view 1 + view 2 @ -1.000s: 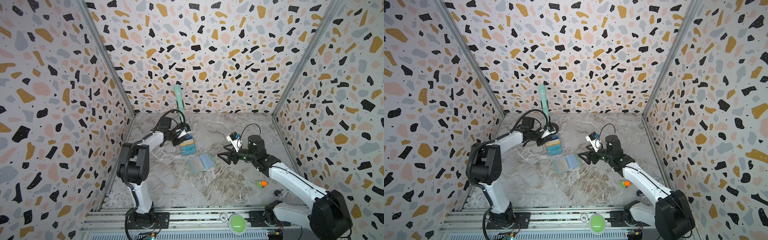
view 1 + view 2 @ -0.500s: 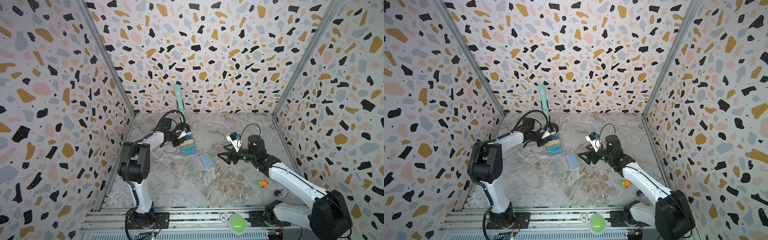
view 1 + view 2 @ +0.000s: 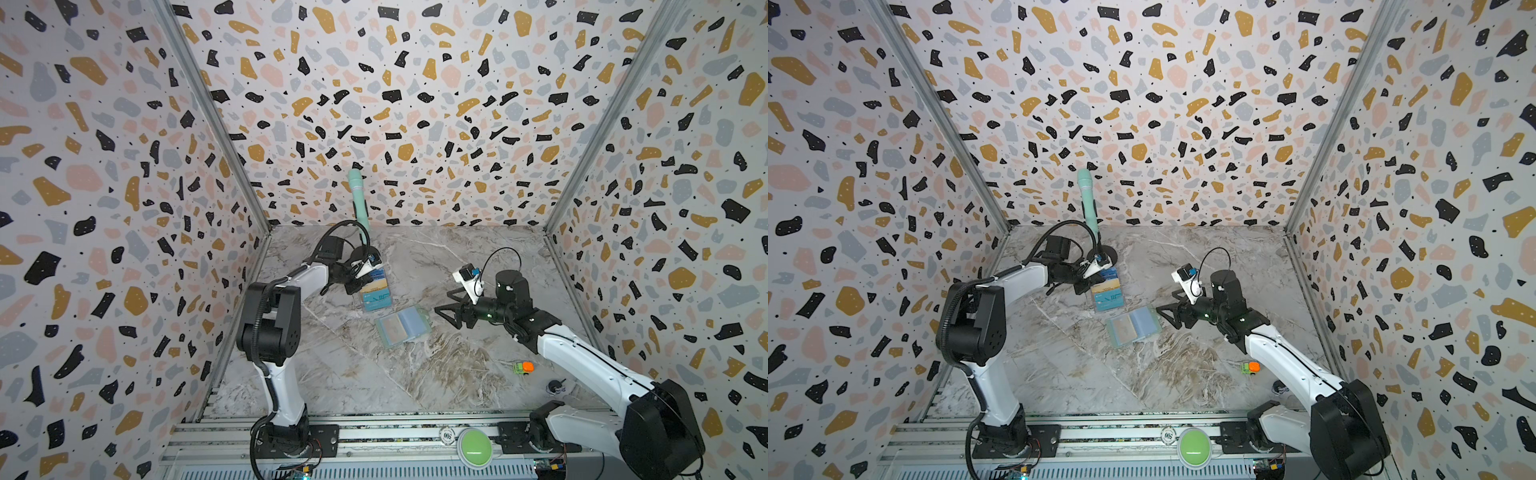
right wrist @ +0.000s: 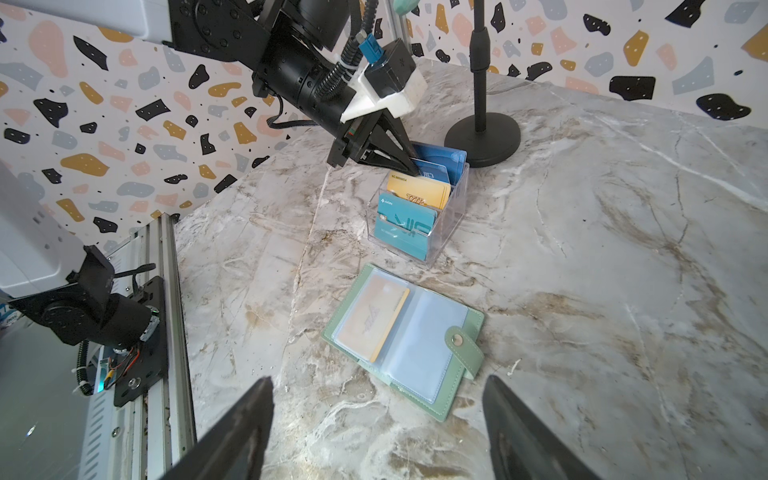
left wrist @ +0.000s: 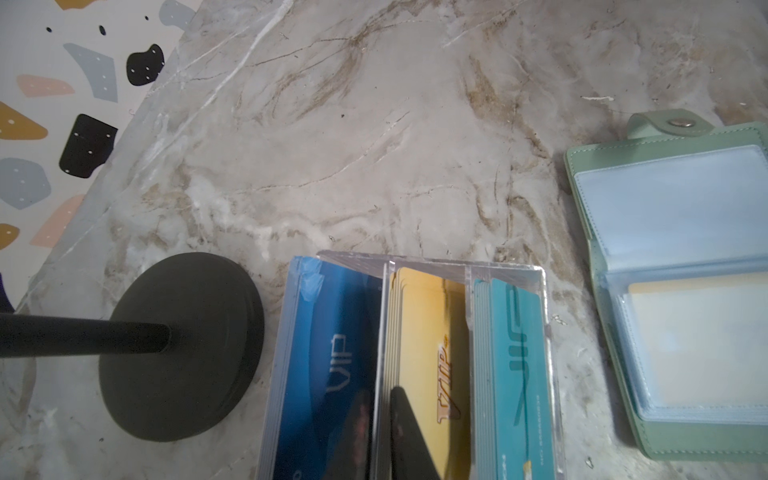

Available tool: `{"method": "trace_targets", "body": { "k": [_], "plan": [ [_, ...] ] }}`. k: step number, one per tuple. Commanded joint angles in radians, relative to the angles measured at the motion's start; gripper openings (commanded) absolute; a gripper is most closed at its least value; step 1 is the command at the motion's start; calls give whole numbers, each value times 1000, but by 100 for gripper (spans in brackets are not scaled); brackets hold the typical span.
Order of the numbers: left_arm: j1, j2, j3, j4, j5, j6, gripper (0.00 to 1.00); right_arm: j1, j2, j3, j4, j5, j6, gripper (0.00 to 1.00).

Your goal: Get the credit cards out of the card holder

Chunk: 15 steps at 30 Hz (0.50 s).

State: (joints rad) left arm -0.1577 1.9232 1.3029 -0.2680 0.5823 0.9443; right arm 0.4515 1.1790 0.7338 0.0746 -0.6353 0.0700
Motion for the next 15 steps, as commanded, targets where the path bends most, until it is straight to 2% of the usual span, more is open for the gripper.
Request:
{"method": "trace_targets", "body": {
  "k": [1, 15],
  "plan": [
    [6, 12, 22, 4, 2, -16, 15, -3, -17, 6, -9, 0, -6, 79],
    [6, -24, 25, 22, 7, -44, 20, -3, -2, 6, -8, -11, -8, 79]
  ]
}}
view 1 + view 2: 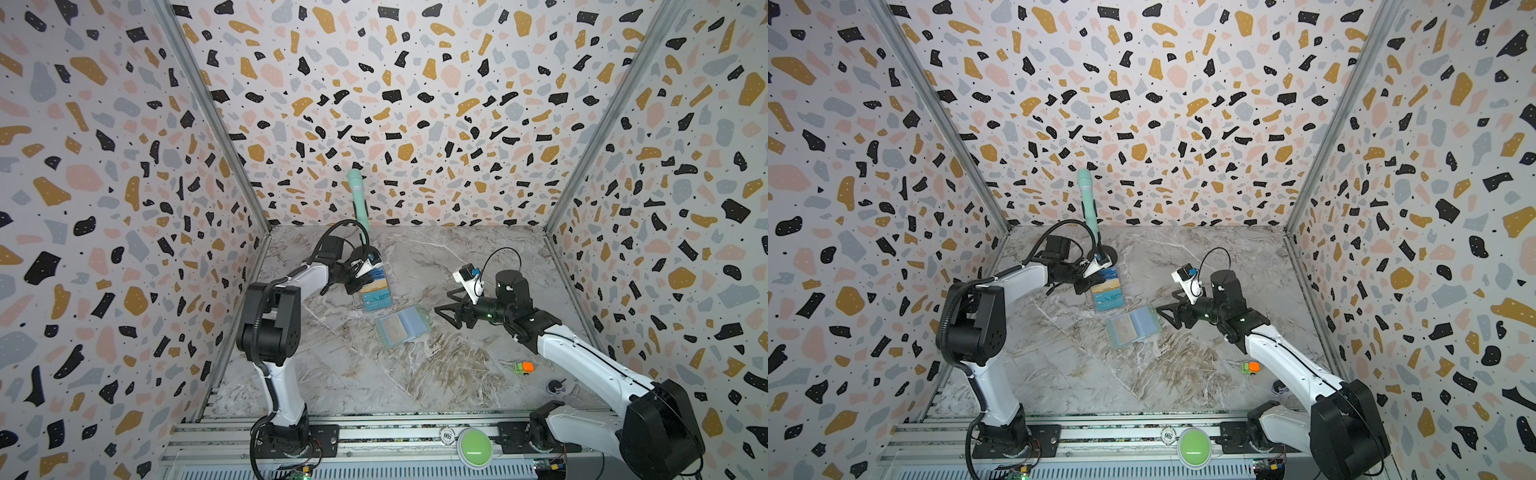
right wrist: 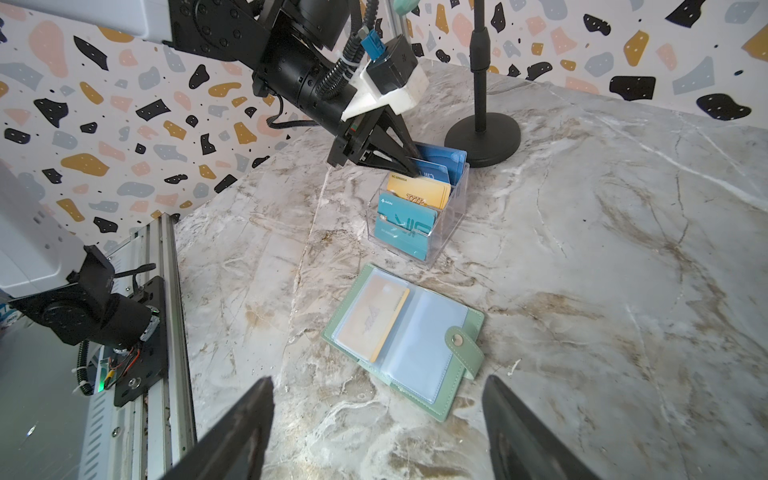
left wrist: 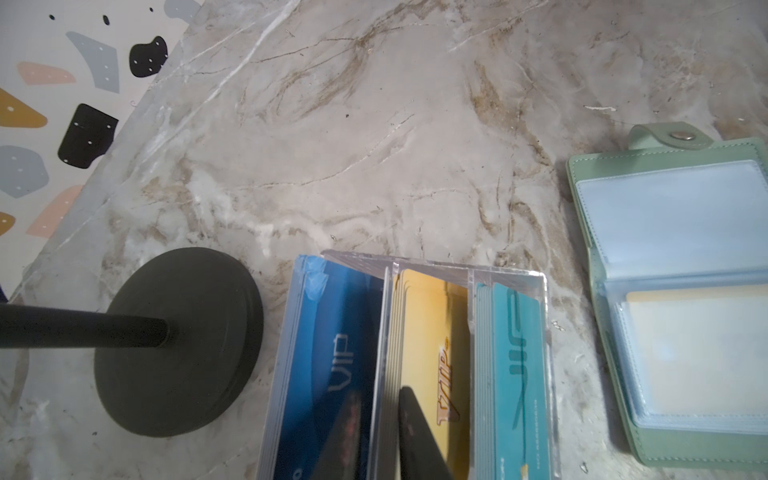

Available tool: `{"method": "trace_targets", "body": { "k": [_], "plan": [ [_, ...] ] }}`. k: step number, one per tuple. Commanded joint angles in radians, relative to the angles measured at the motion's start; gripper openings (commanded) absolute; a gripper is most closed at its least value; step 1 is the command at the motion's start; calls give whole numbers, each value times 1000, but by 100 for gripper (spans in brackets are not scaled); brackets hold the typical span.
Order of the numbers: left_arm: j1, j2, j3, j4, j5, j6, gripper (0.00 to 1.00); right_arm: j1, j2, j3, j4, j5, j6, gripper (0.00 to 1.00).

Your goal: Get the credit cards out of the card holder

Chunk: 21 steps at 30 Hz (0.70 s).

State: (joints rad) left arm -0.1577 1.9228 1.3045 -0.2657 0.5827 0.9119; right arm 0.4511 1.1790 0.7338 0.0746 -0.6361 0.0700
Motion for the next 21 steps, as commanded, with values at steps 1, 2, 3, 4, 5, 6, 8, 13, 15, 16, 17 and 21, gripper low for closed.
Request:
{"method": "trace_targets", "body": {
  "k": [1, 2, 3, 4, 5, 6, 8, 13, 15, 16, 17, 21],
  "plan": [
    [6, -25, 21, 22, 4, -11, 20, -3, -2, 6, -9, -11, -7, 79],
    [6, -25, 19, 25, 2, -13, 20, -3, -2, 6, -8, -10, -7, 79],
    [6, -25, 18, 26, 0, -13, 20, -2, -2, 6, -9, -11, -8, 79],
    [6, -25, 18, 26, -2, -13, 20, -3, -3, 5, -9, -10, -9, 79],
    [6, -25, 18, 27, -4, -14, 20, -2, -2, 6, -8, -10, -10, 79],
    [6, -25, 18, 28, -5, -14, 20, -2, -2, 6, -9, -11, -9, 79],
    [6, -26, 20, 31, -6, -18, 20, -2, -2, 6, -8, -11, -9, 79],
    [6, -40, 13, 50, -15, -28, 20, -3, -1, 5, -8, -11, -9, 79],
    [6, -46, 4, 66, -23, -39, 20, -3, -1, 5, -7, -11, -9, 79],
    [6, -48, 0, 71, -27, -41, 20, -3, 0, 6, -7, -10, -10, 79],
    [6, -50, -3, 74, -29, -41, 20, -3, 2, 6, -7, -11, -10, 79],
    [6, -53, -6, 87, -31, -47, 20, -3, 2, 6, -7, -12, -9, 79]
  ]
}}
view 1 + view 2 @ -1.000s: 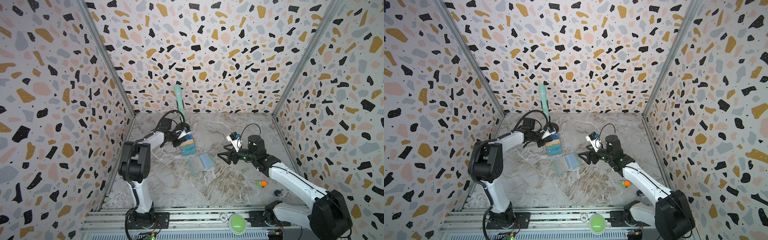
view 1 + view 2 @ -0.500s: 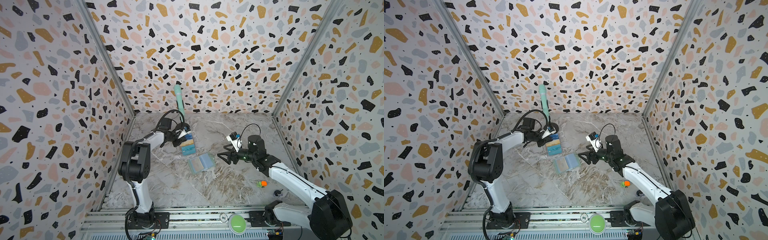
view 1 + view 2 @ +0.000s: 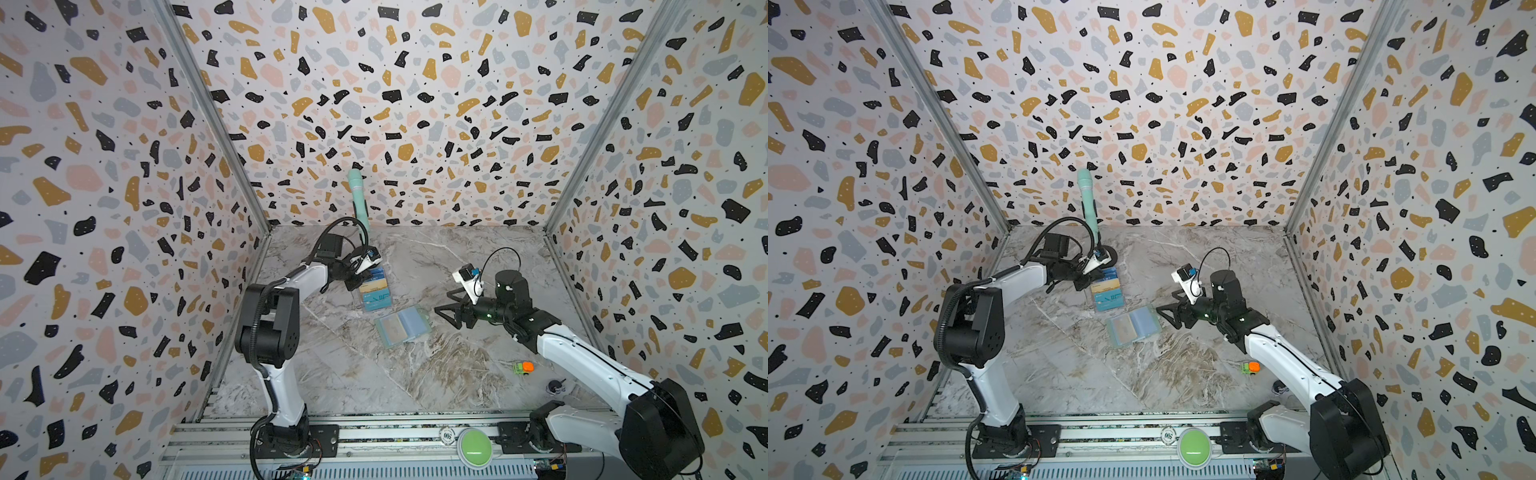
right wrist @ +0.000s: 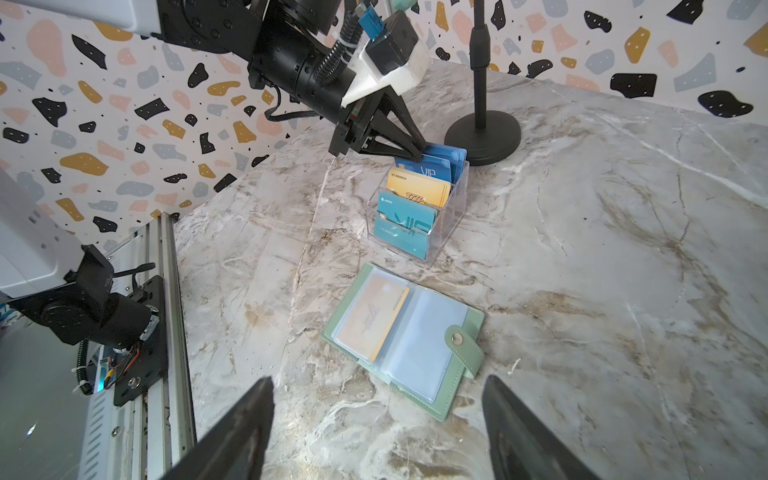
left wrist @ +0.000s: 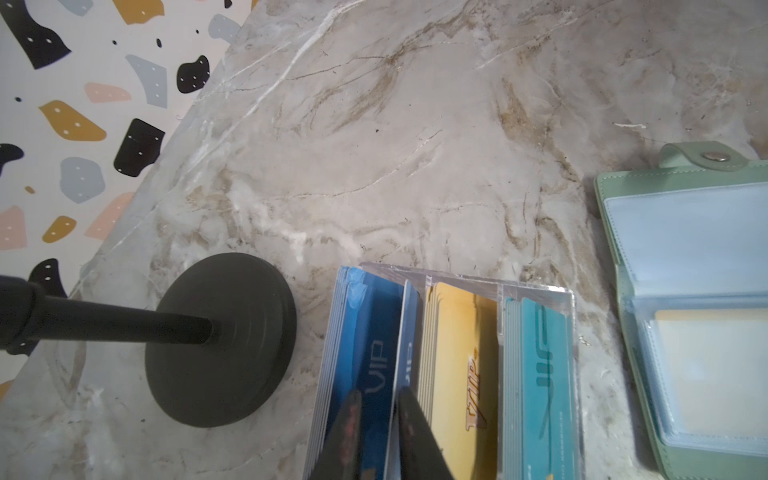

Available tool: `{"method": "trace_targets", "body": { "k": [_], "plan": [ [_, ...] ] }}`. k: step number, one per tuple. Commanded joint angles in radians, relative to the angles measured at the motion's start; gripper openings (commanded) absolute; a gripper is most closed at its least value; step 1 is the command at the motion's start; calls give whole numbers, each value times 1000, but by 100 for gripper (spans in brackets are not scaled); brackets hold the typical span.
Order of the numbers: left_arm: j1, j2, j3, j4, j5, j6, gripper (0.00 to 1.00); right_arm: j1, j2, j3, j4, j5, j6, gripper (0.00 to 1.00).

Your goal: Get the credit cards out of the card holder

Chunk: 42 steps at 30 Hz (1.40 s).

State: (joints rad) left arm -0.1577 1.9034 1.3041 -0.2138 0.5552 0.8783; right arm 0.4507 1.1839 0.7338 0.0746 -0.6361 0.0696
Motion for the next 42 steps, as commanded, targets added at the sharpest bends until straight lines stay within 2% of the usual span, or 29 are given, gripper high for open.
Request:
{"method": "trace_targets", "body": {
  "k": [1, 20, 28, 31, 35, 39, 42],
  "plan": [
    [6, -33, -7, 38, -7, -15, 20, -2, -3, 6, -7, -12, -7, 79],
    [6, -59, -8, 73, -42, -67, 21, -1, 6, 12, -7, -16, -7, 79],
    [6, -106, -4, -10, -28, -64, 29, -1, 14, 9, 13, -15, -2, 79],
    [6, -141, -20, -21, -29, -70, 30, -3, 28, 13, 20, -17, -1, 79],
    [-2, -209, -78, 9, -50, -103, 39, -2, 45, 18, 29, -6, 1, 79],
    [-19, -288, -138, 47, -78, -139, 41, -1, 59, 22, 34, 30, 7, 79],
    [-41, -346, -180, 60, -149, -172, 42, 0, 55, 21, 39, 51, 17, 79]
  ]
}}
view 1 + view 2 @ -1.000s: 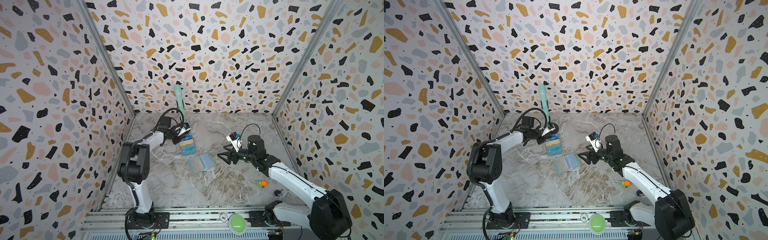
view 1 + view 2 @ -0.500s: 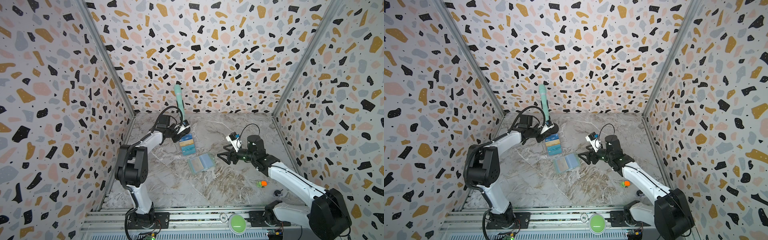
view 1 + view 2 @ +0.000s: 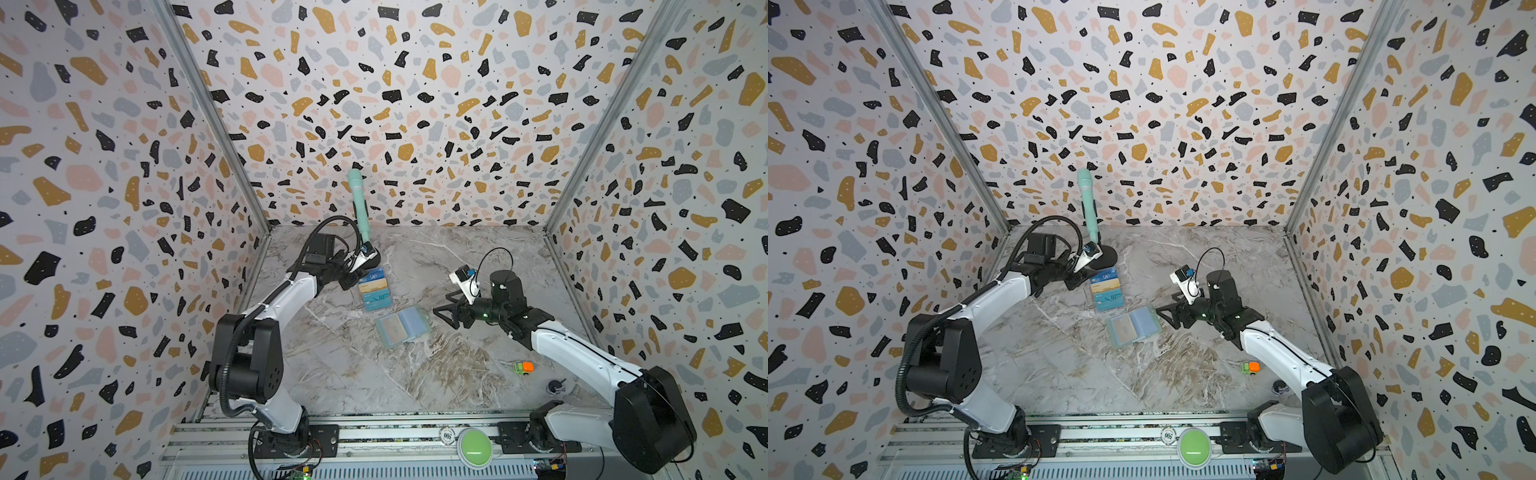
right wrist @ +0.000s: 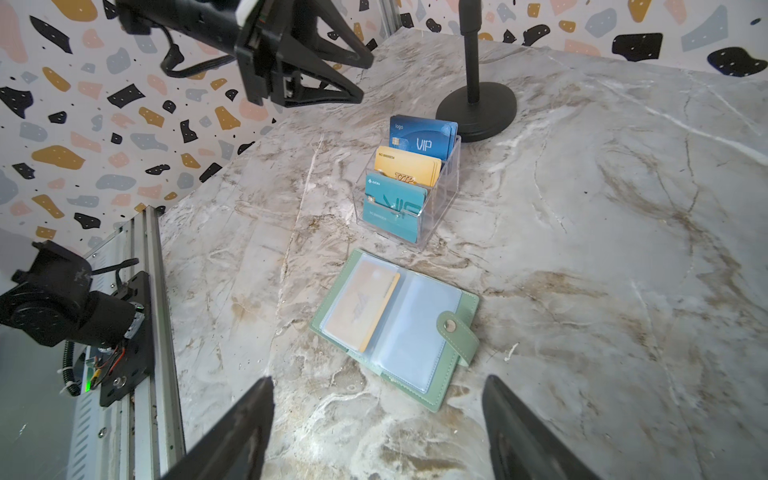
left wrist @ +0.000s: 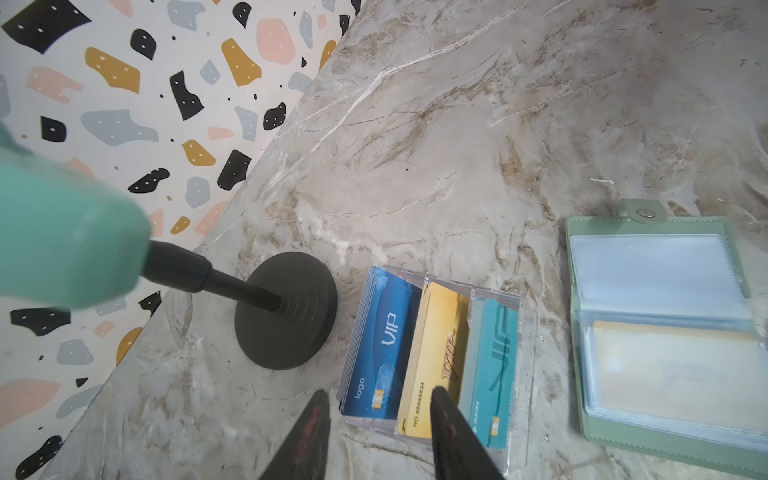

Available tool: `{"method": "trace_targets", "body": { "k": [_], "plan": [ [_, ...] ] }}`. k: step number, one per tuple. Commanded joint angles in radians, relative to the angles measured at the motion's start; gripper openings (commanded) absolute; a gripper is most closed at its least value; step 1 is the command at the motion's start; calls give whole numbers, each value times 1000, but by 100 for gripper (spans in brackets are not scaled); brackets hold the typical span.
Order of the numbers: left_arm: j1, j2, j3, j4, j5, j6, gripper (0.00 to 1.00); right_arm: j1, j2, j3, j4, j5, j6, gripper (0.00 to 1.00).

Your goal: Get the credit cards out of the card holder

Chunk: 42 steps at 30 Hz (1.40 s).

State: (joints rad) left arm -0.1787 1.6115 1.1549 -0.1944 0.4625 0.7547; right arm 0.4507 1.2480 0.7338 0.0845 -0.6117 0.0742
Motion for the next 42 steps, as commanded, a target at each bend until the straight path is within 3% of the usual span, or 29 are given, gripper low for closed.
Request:
{"method": "trace_targets", "body": {
  "k": [1, 8, 12, 18, 25, 31, 42],
  "plan": [
    [-25, -73, -48, 50, -63, -61, 42, 0, -11, 20, 31, 32, 16, 79],
    [-133, -288, -267, 283, -271, -205, 50, 5, -17, 17, 35, 88, 28, 80],
    [-160, -367, -337, 351, -294, -368, 53, 12, -21, 12, 40, 103, 41, 80],
    [-235, -519, -441, 359, -328, -464, 61, 34, -22, 9, 37, 138, 45, 80],
    [-240, -646, -531, 360, -341, -613, 62, 55, -25, 1, 51, 173, 53, 80],
    [-240, -678, -543, 329, -364, -700, 63, 87, -7, 4, 56, 217, 58, 80],
    [-239, -618, -572, 306, -307, -871, 62, 190, 37, 10, 73, 318, 63, 79]
  ]
}}
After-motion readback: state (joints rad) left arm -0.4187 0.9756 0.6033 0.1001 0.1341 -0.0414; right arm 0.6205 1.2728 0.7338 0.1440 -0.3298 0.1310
